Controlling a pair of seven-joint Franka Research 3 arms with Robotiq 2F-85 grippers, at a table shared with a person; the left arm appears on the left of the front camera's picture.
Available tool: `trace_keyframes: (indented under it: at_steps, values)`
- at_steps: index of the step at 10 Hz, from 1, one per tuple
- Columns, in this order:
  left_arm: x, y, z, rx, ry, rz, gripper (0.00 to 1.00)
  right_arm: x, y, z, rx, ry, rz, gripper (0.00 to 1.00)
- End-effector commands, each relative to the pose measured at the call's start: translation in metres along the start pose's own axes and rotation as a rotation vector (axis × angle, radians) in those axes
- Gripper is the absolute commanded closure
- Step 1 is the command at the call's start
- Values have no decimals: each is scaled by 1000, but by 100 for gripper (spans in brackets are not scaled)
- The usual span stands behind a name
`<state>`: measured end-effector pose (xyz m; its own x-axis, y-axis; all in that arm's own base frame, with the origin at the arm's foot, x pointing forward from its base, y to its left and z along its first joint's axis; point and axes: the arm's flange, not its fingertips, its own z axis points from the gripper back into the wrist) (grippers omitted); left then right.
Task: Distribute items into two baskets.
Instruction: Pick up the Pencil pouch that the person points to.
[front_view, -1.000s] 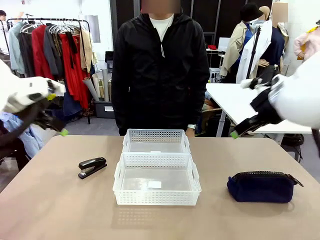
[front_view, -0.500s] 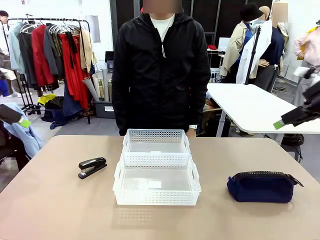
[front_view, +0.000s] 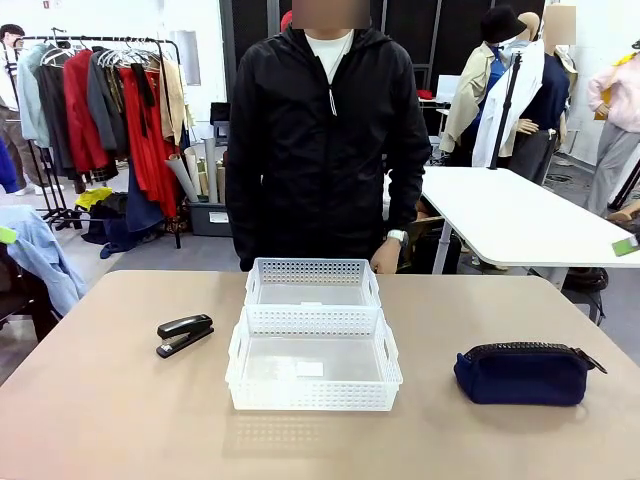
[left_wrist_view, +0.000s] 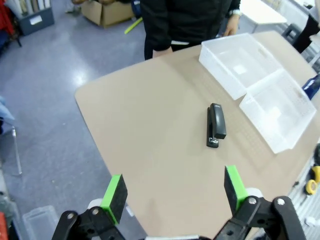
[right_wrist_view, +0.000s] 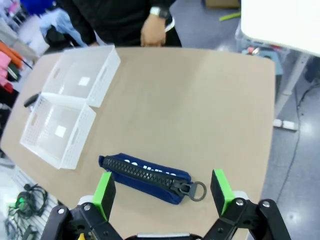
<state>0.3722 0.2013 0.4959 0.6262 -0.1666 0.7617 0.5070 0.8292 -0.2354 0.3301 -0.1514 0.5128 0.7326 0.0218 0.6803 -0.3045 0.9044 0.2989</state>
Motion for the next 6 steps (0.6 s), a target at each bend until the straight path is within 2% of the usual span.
trace_keyframes:
  at_steps: [1,5,6]
  values:
    - [8,0,-2,-14,-15,-23,0,-14,4,14,29,-60,9,0]
    - [19,-8,-5,-9,-10,-19,0,-16,11,19,16,-82,-2,0]
    - [15,-12,-7,1,4,-18,0,-1,0,24,-4,-62,-3,0]
